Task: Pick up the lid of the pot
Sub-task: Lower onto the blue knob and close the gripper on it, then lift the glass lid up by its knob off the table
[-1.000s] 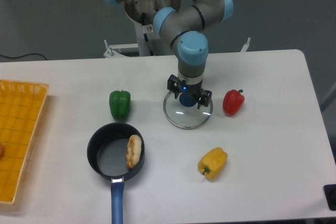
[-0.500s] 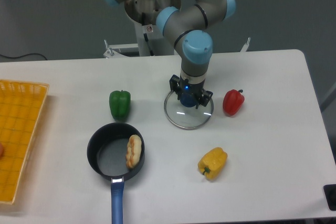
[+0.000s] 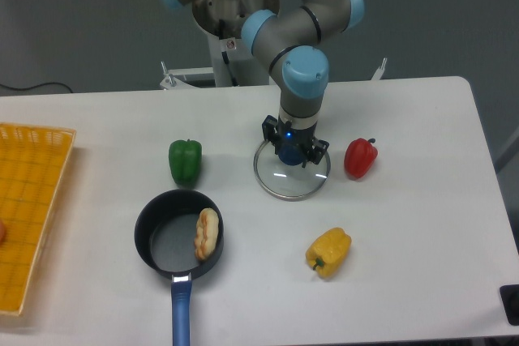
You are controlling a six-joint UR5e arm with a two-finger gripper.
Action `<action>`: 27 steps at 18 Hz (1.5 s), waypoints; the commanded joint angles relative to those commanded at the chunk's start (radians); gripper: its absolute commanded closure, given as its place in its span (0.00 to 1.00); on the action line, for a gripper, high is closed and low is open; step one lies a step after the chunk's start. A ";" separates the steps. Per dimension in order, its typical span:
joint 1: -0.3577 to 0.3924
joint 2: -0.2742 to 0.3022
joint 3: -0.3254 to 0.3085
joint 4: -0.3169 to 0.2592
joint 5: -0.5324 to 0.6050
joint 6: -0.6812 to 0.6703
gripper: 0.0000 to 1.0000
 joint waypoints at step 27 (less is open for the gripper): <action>-0.012 0.052 0.250 -0.302 0.003 -0.011 0.45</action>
